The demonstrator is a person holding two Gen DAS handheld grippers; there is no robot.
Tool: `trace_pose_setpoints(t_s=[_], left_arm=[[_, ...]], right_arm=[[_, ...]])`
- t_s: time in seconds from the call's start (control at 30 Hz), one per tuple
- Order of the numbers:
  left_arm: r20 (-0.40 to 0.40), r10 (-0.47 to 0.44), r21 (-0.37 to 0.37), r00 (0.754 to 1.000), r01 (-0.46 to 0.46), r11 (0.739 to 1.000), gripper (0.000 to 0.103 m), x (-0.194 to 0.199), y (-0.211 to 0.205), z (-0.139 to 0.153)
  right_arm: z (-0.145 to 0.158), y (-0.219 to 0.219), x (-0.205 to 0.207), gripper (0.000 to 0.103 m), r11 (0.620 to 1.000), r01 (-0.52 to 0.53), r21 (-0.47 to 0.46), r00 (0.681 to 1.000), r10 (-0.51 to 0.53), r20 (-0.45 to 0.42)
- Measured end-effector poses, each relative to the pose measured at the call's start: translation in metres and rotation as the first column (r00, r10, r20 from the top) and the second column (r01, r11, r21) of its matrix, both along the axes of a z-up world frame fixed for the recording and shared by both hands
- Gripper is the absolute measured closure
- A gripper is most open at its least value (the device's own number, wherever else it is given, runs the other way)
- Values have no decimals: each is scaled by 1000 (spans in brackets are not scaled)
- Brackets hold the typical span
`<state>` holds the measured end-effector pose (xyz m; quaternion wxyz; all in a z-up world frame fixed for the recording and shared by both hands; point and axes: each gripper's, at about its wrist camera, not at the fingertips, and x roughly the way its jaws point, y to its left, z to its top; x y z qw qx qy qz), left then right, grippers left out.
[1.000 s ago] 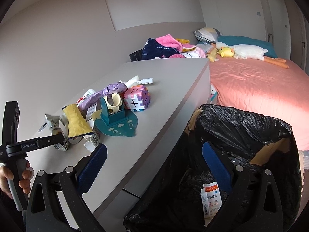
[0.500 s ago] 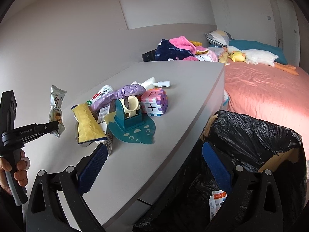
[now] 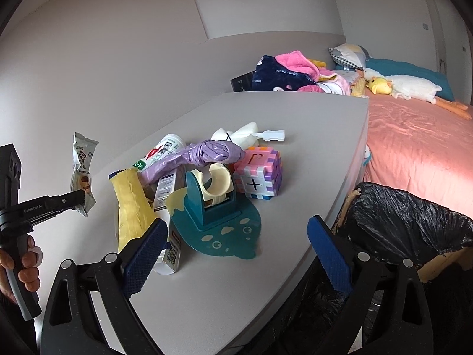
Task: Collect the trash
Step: 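Lift the wrapper with the left gripper while the right gripper grasps the teal tape dispenser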
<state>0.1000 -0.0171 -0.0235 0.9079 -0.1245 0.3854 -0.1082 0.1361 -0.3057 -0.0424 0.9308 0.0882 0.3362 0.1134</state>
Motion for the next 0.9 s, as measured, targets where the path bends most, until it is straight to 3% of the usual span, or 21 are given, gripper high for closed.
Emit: trace_pose_setpoints(t_s=[0.23,0.53,0.63,0.7,0.9], left_arm=[[-8,5,-4,1000,-5,1000,88,8,4,-2],[-29,-16,-2,999,16,1000,88,12,1,-7],[-29,-22,-2,999,22,1000,88,13,0,-7],[-28,-24,-1,999,24,1000,88,14,-1,-7],[-6,-34,-4,999,34,999,88,10,0,-1]], right_arm=[[-6,4,27,23,998,-51,32,998,52,-36],[-5,16,46,25,994,-106,21,993,107,-49],[-8,21,52,36,991,-130,24,989,132,-71],[-10,23,56,57,987,-153,44,983,157,-92],[0,24,45,58,985,-158,69,985,162,-58]])
